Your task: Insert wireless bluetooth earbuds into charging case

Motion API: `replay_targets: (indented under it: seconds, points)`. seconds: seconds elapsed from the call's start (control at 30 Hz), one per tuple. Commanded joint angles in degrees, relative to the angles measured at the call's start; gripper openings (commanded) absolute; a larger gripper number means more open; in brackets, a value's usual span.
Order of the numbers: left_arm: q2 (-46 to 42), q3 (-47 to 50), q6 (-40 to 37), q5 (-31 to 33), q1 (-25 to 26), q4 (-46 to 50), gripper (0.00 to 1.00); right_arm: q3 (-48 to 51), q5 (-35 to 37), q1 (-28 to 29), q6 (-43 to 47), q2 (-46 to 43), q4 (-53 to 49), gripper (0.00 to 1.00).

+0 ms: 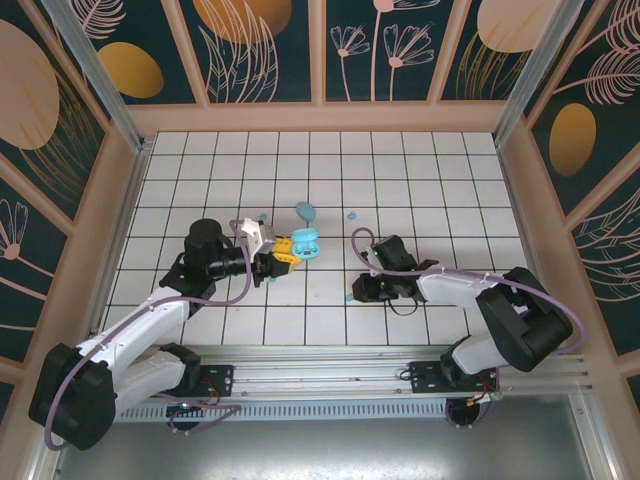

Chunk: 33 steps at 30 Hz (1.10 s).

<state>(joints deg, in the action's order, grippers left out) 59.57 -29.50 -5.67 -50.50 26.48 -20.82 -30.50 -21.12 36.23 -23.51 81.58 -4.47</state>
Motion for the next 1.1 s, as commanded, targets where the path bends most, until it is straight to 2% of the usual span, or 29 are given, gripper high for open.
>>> replay_targets:
  seconds: [0.0,0.7,0.93,1.07]
  points:
    - [-1.2,0.3,0.3,-0.3,0.2,-0.5,0.12,1.0,-2.6,1.3,-2.5,0.3,-0.5,0.15]
    - [-1.8,0.3,0.1,0.2,0.2,0.0,0.12,6.3,-3.3,3.2,-9.9,-9.4,-0.5,0.2]
    - [-2.1,0.3,0.0,0.4,0.2,0.5,0.12,4.6,-2.4,2.3,-7.9,-14.1,-5.3,0.23]
    - [-2.3,0.1,0.0,0.6,0.2,0.6,0.12,2.2,-1.6,2.1,-3.8,-14.4,-8.4,0.27]
